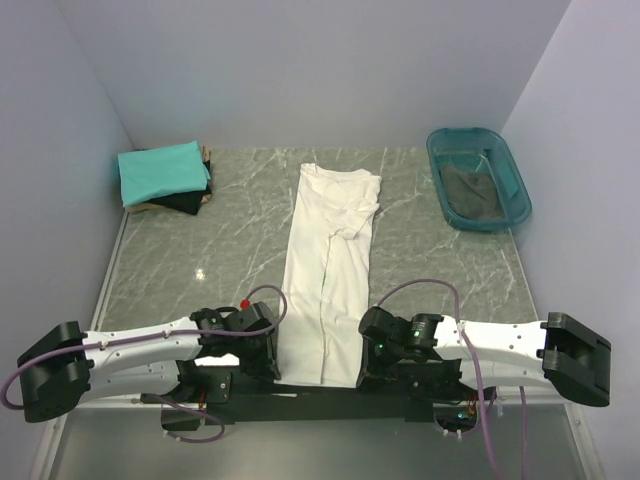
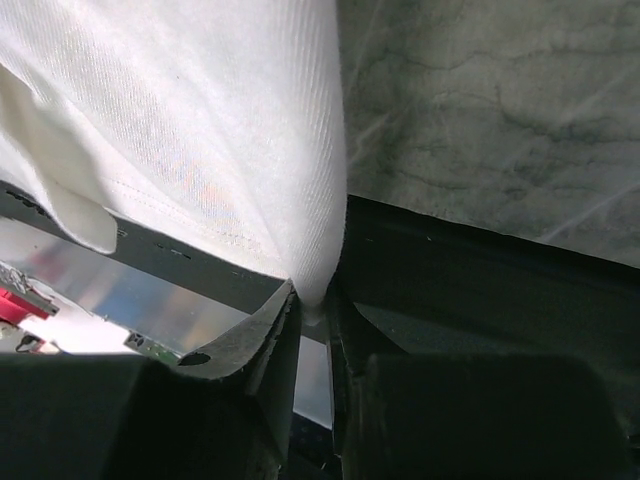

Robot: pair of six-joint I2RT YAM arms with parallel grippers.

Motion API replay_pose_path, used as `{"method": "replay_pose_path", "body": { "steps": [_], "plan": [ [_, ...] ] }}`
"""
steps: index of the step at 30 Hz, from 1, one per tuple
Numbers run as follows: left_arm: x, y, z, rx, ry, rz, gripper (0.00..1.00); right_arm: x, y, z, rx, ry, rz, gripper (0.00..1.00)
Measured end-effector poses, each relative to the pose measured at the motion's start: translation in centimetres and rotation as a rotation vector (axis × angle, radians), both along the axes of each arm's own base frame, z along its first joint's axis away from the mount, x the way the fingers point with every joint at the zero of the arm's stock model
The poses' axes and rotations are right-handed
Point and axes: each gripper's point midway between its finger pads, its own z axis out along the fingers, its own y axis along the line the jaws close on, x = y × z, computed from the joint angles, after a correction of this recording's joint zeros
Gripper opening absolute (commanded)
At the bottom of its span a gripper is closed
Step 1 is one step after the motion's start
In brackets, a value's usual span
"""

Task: Fold and stack the t-shirts
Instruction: Fold the tshirt

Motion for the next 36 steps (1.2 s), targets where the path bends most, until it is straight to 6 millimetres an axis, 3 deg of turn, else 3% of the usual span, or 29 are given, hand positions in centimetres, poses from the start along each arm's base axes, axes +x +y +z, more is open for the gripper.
{"method": "replay_pose_path", "body": {
  "steps": [5,9,23,29,36],
  "plan": [
    [-0.1,-0.2,-0.2,0.001,0.0,-0.01,0.01,-0.1,0.0,-0.1,-0.003,0.001,0.003,0.11],
    [-0.1,-0.3,-0.1,0.001,-0.01,-0.016,0.01,-0.2,0.0,-0.1,-0.009,0.004,0.005,0.0],
    [-0.1,0.2,2.4,-0.003,-0.062,-0.007,0.01,-0.9,-0.5,0.5,-0.062,0.006,0.034,0.0],
    [1.0,0.0,4.0,0.007,-0.114,0.015,0.0,0.1,-0.1,3.1,-0.062,-0.038,0.004,0.0],
    [3.7,-0.8,7.3,-0.013,-0.242,0.068,0.0,2.1,-0.1,6.7,-0.052,-0.139,-0.074,0.0]
  ]
}}
